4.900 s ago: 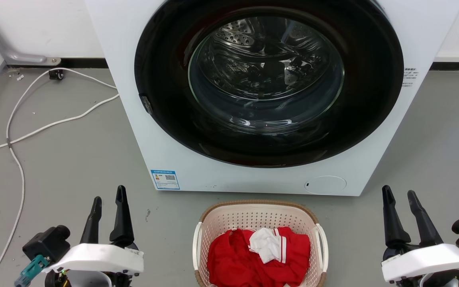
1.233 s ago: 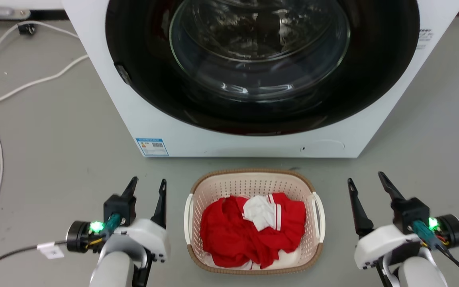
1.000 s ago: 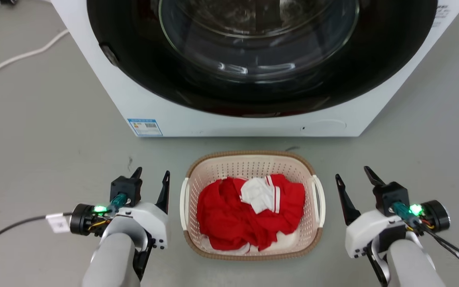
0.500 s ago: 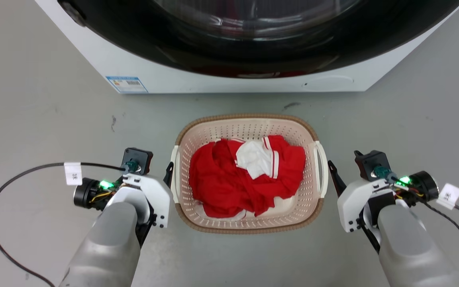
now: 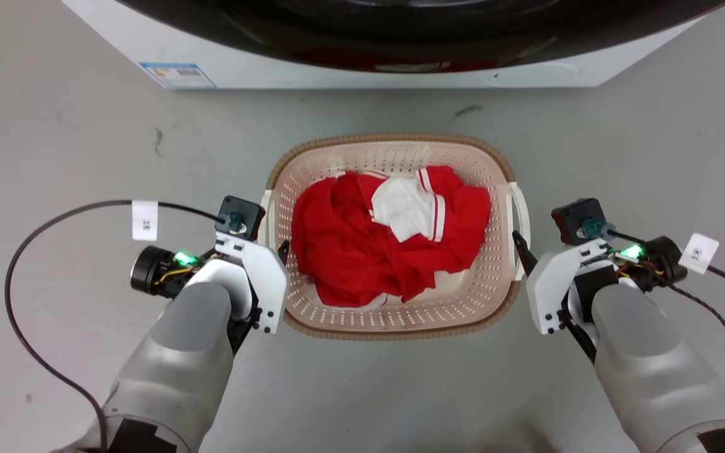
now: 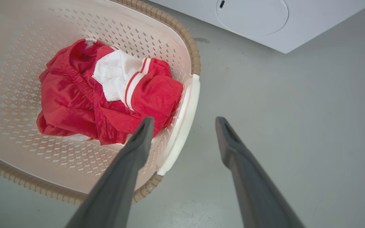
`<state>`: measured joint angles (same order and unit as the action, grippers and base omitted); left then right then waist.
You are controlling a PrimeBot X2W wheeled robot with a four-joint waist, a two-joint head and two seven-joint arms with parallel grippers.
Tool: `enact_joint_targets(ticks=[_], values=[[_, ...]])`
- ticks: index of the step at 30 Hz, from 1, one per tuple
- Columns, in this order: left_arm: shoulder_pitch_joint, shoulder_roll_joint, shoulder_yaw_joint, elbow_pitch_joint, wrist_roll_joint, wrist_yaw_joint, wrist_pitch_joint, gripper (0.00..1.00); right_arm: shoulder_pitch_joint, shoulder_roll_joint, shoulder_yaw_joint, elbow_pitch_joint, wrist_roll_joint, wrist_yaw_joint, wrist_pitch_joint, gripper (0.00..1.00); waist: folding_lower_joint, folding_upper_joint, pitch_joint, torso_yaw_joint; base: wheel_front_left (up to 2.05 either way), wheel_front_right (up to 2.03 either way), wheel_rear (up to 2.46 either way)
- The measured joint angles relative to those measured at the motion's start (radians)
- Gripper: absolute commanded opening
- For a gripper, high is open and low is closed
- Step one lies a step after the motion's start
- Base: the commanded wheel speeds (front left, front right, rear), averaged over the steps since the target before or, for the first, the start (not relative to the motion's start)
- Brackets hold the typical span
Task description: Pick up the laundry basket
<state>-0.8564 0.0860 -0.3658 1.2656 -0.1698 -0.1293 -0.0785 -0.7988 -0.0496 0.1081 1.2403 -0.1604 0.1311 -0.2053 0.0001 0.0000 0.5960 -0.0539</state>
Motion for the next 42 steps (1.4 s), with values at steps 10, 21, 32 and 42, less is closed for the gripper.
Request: enact_joint_targets(ticks=[10,21,32,42], values=[[-0.057,0.019,-0.095,0.005,-0.063,0.000,0.038,1.00,-0.055,0.000,0.057,0.025,0.066,0.000,0.031,1.00,0.0000,0.0000,0.088,0.000,0.00,0.00,0.00],[-0.100,0.038,-0.167,0.012,-0.108,0.000,0.051,1.00,-0.095,0.000,0.098,0.035,0.119,0.000,0.053,1.00,0.0000,0.0000,0.164,0.004,0.00,0.00,0.00],[-0.131,0.054,-0.210,0.018,-0.127,0.000,0.057,1.00,-0.108,-0.001,0.161,0.039,0.183,0.000,0.072,1.00,0.0000,0.0000,0.208,0.002,0.00,0.00,0.00],[-0.147,0.058,-0.236,0.020,-0.142,0.000,0.058,1.00,-0.122,-0.001,0.203,0.042,0.230,0.000,0.086,1.00,-0.0001,0.0000,0.234,0.000,0.00,0.00,0.00]])
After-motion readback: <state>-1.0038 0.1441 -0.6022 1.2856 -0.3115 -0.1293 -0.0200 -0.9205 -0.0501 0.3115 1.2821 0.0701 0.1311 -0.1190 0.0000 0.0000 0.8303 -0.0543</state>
